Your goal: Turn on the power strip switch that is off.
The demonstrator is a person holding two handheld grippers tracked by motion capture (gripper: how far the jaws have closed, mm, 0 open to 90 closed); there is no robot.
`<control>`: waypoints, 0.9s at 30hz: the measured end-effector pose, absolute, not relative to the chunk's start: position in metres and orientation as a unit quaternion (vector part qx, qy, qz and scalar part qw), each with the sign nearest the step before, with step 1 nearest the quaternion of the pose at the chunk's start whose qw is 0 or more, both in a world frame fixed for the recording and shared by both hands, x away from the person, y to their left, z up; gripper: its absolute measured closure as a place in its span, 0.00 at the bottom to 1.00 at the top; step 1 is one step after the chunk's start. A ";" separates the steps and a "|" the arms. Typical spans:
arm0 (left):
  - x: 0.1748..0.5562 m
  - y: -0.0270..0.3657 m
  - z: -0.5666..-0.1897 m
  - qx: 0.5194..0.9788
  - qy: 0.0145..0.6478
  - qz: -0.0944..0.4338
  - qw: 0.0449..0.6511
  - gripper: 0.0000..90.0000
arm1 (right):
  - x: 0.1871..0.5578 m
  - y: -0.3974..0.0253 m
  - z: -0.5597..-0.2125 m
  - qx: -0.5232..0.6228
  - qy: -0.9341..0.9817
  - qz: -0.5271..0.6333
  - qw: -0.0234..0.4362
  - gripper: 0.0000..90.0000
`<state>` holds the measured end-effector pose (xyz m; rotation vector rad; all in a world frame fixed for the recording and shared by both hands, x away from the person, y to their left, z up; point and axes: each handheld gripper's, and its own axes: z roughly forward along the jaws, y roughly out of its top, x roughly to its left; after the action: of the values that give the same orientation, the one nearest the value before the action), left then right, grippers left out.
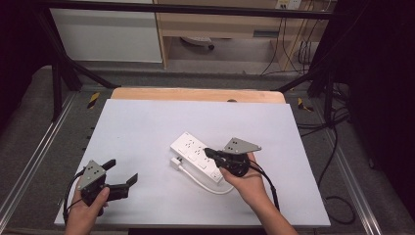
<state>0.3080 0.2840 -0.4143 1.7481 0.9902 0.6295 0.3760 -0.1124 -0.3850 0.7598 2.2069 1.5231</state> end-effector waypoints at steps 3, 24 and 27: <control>0.308 0.283 -0.414 0.722 0.407 0.260 0.495 0.06 | 0.376 -0.111 -0.389 0.271 0.781 0.535 0.174 1.00; 0.307 0.283 -0.413 0.722 0.404 0.262 0.497 0.06 | 0.383 -0.101 -0.420 0.291 0.800 0.501 0.157 1.00; 0.308 0.283 -0.413 0.722 0.404 0.262 0.497 0.06 | 0.384 -0.100 -0.422 0.293 0.801 0.497 0.157 1.00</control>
<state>0.3076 0.2830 -0.4133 1.7495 0.9774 0.6334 0.3838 -0.0999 -0.4224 0.8393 2.2936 1.4238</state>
